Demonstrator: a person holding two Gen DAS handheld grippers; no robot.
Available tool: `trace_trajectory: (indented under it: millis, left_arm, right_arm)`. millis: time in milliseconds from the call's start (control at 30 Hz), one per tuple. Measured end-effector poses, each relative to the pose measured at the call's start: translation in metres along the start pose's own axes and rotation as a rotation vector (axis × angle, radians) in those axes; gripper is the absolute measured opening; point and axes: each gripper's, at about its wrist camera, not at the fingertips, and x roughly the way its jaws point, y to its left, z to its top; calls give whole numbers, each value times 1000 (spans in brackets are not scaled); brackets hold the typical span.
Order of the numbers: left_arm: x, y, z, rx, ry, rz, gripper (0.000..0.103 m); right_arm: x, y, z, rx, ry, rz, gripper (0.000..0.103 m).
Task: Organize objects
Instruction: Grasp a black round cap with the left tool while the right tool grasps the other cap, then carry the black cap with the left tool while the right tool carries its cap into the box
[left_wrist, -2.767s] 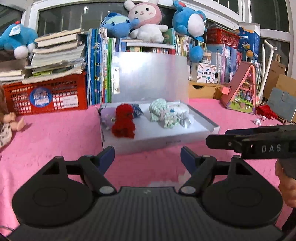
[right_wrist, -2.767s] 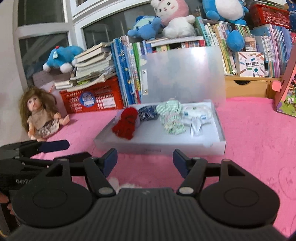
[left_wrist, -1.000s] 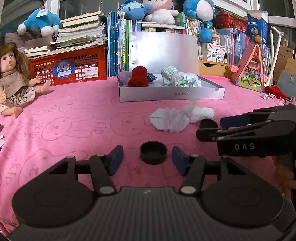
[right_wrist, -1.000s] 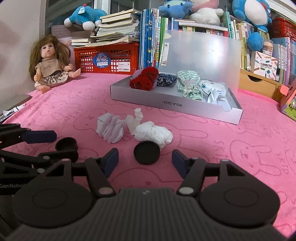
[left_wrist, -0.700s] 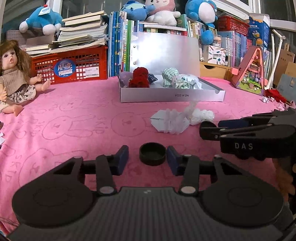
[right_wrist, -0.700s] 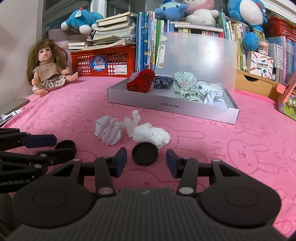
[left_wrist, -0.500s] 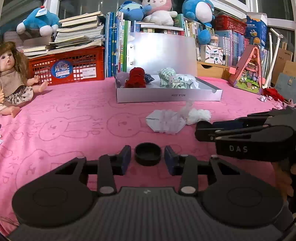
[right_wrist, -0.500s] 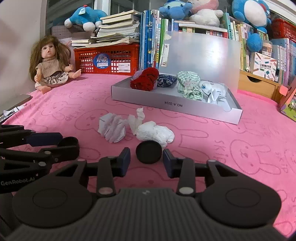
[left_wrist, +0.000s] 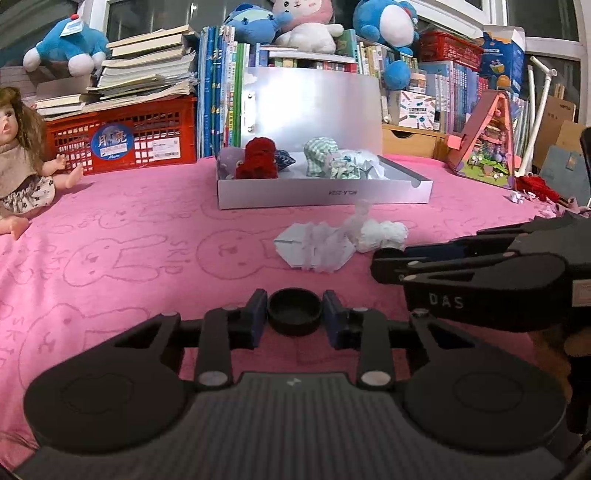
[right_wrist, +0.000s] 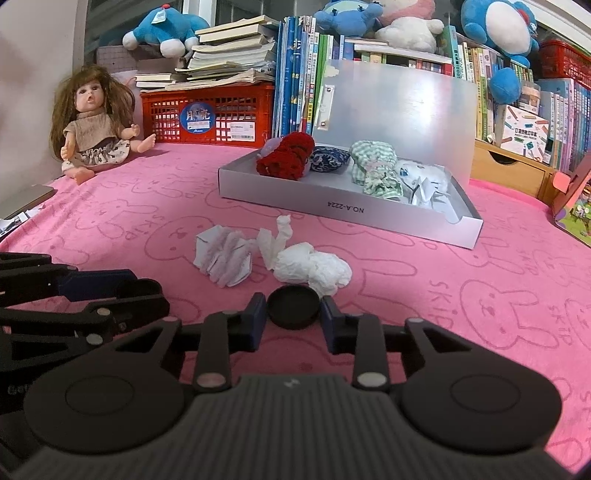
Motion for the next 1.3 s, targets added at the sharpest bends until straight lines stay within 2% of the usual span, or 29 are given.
trace_trajectory:
  millis: [200, 367, 900, 1300]
  left_arm:
    - [0, -1, 7, 1, -9, -7, 38]
    - [0, -2, 21, 19, -24, -4, 38]
    - [47, 1, 105, 15, -17, 8, 38]
    - [71, 7, 139, -13, -5, -4, 38]
  right_arm:
    - [-5, -1, 4, 22, 5, 18, 36]
    - [-13, 0, 13, 5, -7, -2, 36]
    - [-4, -37, 71, 45, -50, -93, 36]
    - [8, -63, 97, 87, -46, -115, 36]
